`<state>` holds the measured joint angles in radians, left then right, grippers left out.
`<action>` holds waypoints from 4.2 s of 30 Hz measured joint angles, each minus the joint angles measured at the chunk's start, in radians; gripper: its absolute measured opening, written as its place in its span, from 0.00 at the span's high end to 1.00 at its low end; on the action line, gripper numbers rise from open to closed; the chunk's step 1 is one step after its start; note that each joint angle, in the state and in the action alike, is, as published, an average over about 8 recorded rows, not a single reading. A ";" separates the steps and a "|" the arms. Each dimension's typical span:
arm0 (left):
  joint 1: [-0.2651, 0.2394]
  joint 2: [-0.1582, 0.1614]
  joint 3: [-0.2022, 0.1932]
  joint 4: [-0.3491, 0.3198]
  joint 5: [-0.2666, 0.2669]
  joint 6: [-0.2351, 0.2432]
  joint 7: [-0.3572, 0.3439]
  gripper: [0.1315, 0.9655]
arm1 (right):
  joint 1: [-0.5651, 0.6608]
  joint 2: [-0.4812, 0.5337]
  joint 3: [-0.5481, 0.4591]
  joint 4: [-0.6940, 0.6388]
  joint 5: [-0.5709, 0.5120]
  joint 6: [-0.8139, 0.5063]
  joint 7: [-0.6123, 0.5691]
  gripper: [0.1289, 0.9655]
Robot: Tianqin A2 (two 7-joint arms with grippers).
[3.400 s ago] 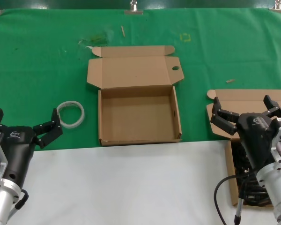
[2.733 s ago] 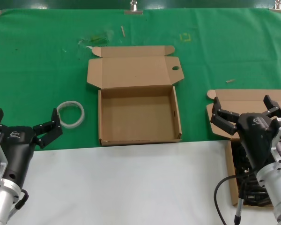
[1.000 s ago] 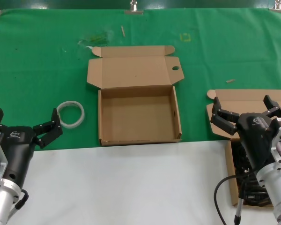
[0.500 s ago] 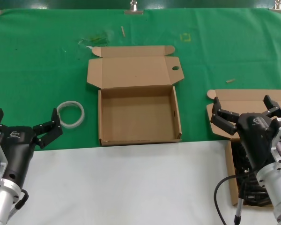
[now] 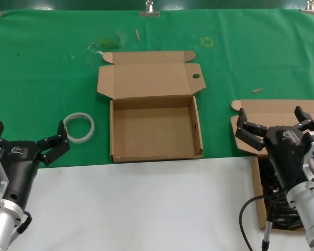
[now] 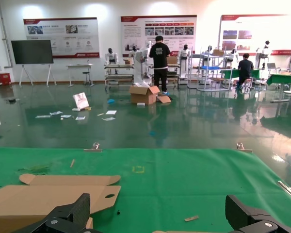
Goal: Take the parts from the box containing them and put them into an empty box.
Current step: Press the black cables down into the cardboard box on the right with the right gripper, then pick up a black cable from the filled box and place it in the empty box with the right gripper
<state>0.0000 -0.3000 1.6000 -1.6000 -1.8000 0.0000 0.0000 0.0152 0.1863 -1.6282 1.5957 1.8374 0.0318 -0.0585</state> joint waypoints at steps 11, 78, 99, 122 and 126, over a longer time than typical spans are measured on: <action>0.000 0.000 0.000 0.000 0.000 0.000 0.000 0.00 | -0.077 -0.003 -0.201 0.127 0.354 0.416 -0.390 0.00; 0.000 0.000 0.000 0.000 0.000 0.000 0.000 0.00 | 0.252 -0.004 -0.058 -0.152 0.795 0.916 -1.751 0.04; 0.000 0.000 0.000 0.000 0.000 0.000 0.000 0.00 | 0.200 -0.004 -0.066 -0.104 0.865 0.924 -1.727 0.44; 0.000 0.000 0.000 0.000 0.000 0.000 -0.001 0.00 | 0.178 -0.004 -0.084 -0.032 0.879 0.972 -1.708 0.88; 0.000 0.000 0.000 0.000 0.000 0.000 -0.001 0.00 | 0.170 -0.004 -0.090 0.016 0.873 0.996 -1.710 0.90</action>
<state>0.0000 -0.3000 1.6001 -1.6000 -1.7995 0.0000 -0.0005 0.1849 0.1818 -1.7182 1.6118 2.7100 1.0278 -1.7682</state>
